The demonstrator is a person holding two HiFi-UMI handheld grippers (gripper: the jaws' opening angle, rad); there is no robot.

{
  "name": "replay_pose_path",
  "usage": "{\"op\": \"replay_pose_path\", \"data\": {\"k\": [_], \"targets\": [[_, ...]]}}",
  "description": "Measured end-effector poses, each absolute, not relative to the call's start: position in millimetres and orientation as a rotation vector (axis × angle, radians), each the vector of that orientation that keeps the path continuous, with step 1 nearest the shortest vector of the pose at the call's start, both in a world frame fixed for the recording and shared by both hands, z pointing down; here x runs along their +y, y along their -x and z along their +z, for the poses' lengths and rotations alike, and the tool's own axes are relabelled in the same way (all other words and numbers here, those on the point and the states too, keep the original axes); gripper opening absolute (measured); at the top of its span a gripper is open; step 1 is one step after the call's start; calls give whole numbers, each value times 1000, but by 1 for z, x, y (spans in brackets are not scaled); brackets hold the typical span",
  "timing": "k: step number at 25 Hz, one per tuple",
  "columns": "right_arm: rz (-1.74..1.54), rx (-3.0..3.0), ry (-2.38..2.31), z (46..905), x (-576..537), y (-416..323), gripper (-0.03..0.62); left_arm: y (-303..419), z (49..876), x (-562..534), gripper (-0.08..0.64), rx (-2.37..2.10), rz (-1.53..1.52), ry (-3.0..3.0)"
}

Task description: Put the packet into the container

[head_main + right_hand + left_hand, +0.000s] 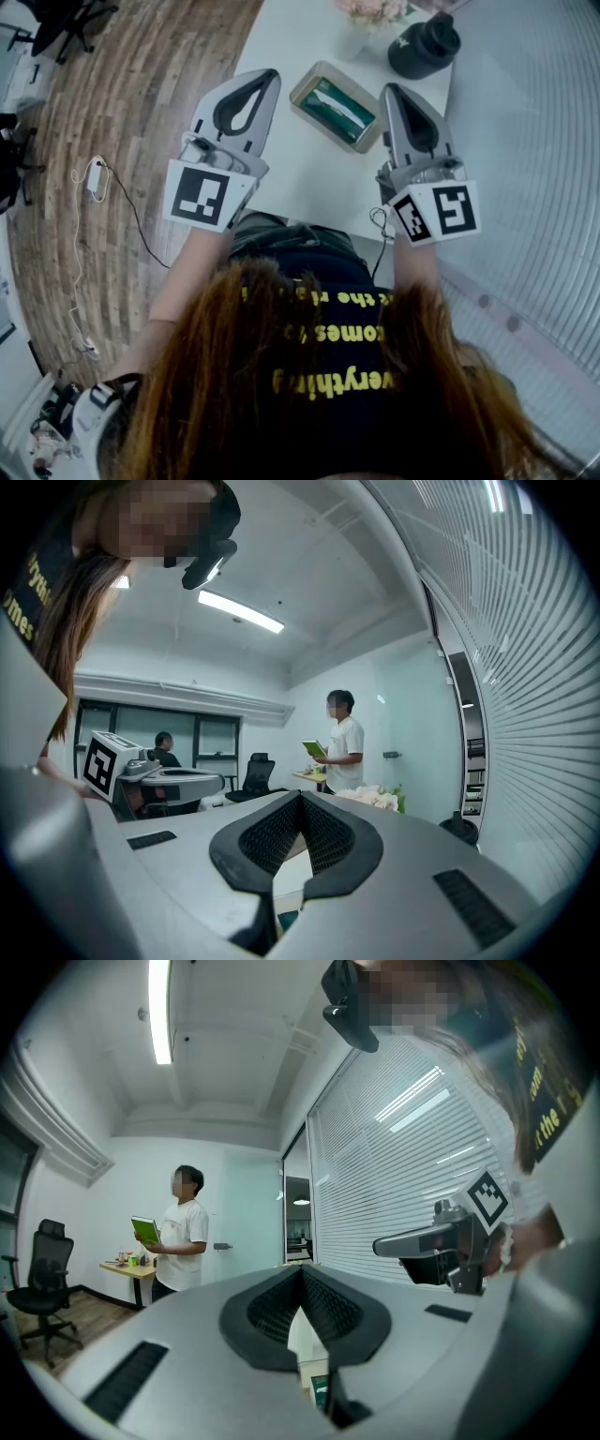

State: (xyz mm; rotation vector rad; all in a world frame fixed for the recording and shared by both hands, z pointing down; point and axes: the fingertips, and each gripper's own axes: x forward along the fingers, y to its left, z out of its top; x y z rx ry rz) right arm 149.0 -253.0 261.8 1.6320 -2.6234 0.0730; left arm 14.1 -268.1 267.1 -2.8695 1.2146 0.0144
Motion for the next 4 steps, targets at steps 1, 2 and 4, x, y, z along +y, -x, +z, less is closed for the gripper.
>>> {"op": "replay_pose_path", "data": {"k": [1, 2, 4], "targets": [[73, -2624, -1632, 262, -253, -149, 20, -14, 267, -268, 2, 1214, 15, 2870], [73, -2624, -1633, 262, -253, -149, 20, -14, 268, -268, 2, 1215, 15, 2870], [70, -2625, -1635, 264, -254, -149, 20, -14, 269, -269, 2, 1217, 16, 2870]]}}
